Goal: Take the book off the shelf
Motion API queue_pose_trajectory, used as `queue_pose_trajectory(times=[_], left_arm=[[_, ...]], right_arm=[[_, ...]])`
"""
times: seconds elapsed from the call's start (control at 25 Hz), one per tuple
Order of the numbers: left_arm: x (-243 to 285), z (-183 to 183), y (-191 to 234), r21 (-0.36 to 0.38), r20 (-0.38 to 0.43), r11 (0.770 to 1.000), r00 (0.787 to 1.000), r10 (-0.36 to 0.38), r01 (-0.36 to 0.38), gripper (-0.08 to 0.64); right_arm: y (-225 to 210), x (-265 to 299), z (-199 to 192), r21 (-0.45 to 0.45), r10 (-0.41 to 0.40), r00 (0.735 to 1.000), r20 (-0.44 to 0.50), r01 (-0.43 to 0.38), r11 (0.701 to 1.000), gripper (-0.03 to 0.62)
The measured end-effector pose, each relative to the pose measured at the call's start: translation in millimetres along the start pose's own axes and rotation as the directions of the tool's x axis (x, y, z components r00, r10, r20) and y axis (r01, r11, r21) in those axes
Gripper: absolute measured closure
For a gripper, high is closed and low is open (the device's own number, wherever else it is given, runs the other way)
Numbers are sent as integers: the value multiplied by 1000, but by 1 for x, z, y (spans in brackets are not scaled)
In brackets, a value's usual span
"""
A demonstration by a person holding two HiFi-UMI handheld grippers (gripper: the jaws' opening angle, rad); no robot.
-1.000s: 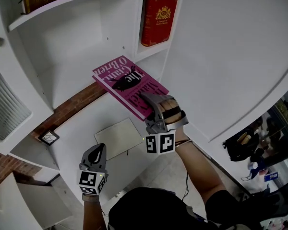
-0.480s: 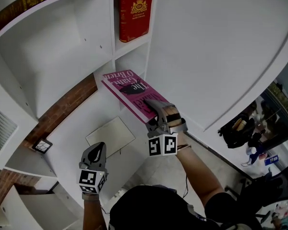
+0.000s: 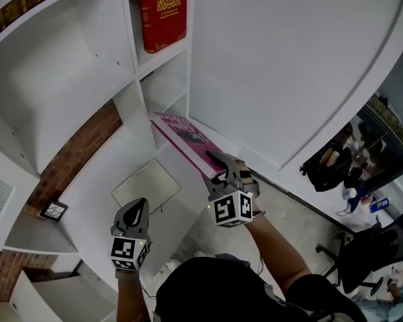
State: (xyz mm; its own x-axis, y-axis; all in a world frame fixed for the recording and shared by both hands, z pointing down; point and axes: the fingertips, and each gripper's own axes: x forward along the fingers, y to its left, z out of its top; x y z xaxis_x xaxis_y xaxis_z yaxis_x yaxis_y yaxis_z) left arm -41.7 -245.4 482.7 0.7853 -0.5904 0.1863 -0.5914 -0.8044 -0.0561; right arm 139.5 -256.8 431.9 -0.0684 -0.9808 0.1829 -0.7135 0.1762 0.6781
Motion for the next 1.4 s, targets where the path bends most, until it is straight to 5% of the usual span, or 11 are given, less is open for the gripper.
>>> queue_pose_trajectory(times=[0.4, 0.68, 1.04, 1.4], left_arm=[[12, -1, -12, 1, -4, 1000, 1000, -28, 28, 551], [17, -4, -16, 5, -9, 999, 999, -44, 44, 551], [26, -12, -27, -11, -45, 996, 995, -86, 85, 551], [36, -6, -29, -5, -4, 995, 995, -99, 99, 552]], right_arm=[[9, -34, -50, 323, 24, 999, -37, -11, 946, 449], [16, -55, -67, 508, 32, 999, -38, -8, 861, 449], [23, -82, -85, 645, 22, 999, -39, 8, 764, 450], [25, -101, -98, 679, -7, 999, -42, 34, 733, 450]])
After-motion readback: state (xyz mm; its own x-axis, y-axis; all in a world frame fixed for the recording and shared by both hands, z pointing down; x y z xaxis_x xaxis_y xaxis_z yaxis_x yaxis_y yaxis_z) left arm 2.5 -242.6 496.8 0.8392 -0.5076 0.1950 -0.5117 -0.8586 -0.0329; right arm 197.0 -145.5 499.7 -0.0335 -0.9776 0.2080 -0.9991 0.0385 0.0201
